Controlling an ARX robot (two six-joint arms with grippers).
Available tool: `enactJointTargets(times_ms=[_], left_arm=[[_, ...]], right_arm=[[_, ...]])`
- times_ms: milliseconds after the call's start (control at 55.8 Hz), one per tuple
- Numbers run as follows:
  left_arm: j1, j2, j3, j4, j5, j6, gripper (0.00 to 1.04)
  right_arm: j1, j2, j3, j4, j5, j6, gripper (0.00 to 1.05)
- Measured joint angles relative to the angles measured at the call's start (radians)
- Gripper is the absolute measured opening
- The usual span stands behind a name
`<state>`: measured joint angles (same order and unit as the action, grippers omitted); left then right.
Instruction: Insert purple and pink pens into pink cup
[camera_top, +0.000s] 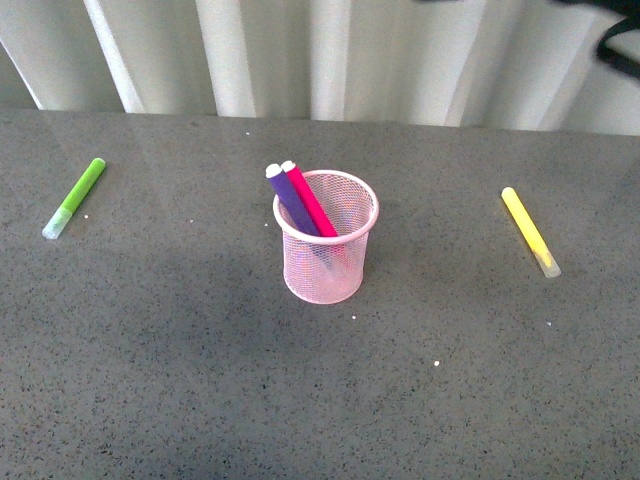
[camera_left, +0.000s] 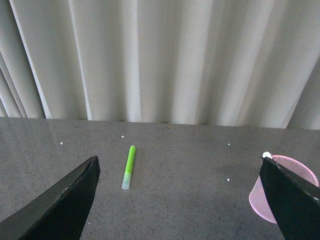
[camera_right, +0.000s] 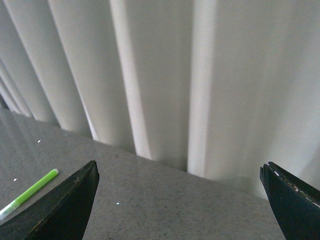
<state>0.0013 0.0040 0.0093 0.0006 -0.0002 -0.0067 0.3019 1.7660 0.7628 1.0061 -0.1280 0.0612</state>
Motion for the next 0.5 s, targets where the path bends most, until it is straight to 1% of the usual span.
enactJointTargets(times_ms=[126,233,287,377,466,502], left_arm=[[0.000,0.000,0.000,0.000,0.000,0.000,0.98],[0.000,0.000,0.000,0.000,0.000,0.000,0.98],[0.000,0.000,0.000,0.000,0.000,0.000,0.98],[0.000,0.000,0.000,0.000,0.000,0.000,0.98],[0.000,0.000,0.000,0.000,0.000,0.000,0.98],[0.000,0.000,0.000,0.000,0.000,0.000,0.98]], right_arm=[[-0.115,-0.221,-0.102,-0.027,-0.031,0.018,0.98],[-0.201,-0.373,-0.164,-0.060,-0.031,0.022,0.98],[-0.259,-0.463,-0.196,-0.090,-0.039,0.033,0.98],[-0.331,-0.562,-0.234,-0.117,-0.047,0.045,0.98],[-0.384,-0.639,-0.272,-0.153,-0.066,0.059,0.98],[-0.388,-0.693,-0.280,-0.249,-0.014,0.037,0.93]])
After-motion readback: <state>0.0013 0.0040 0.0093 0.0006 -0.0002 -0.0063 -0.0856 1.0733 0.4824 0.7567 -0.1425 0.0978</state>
